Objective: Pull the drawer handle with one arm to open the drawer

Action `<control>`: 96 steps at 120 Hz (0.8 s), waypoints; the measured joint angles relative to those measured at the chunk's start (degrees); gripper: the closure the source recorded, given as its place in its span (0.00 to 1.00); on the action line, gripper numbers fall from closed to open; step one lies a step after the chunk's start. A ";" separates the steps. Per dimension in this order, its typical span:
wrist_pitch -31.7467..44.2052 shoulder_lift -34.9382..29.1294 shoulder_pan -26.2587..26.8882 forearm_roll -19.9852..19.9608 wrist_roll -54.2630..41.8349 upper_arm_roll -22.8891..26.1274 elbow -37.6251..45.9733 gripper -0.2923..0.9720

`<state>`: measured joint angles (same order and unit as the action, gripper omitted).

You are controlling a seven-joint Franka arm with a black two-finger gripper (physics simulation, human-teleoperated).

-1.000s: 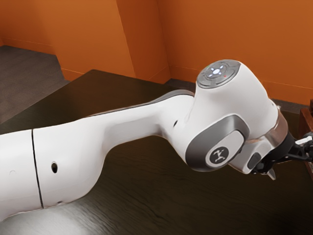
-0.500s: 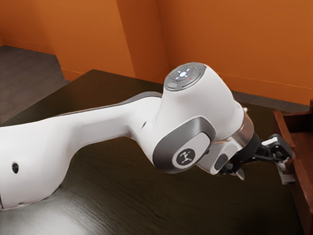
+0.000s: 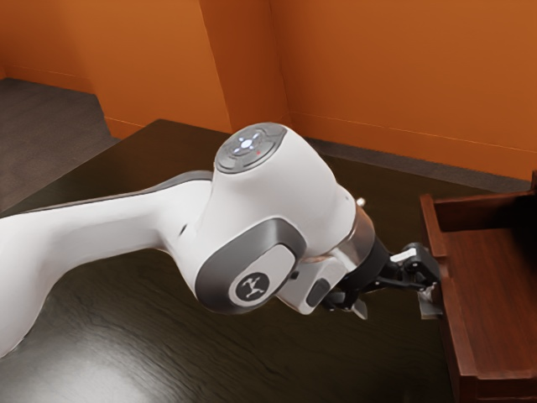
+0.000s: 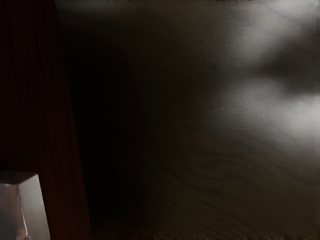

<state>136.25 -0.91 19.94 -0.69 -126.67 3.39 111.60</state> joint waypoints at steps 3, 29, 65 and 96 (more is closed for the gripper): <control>0.04 -0.84 0.09 0.01 0.00 -0.25 0.72 0.25; 0.22 -5.80 11.14 0.08 -0.01 -12.54 4.88 0.26; -10.44 -6.76 10.13 -1.05 4.56 -19.02 -15.72 0.24; -34.60 -4.41 -16.04 1.42 25.82 -13.59 -24.96 0.23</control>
<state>101.65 -5.31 3.90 0.74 -100.85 -10.20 86.64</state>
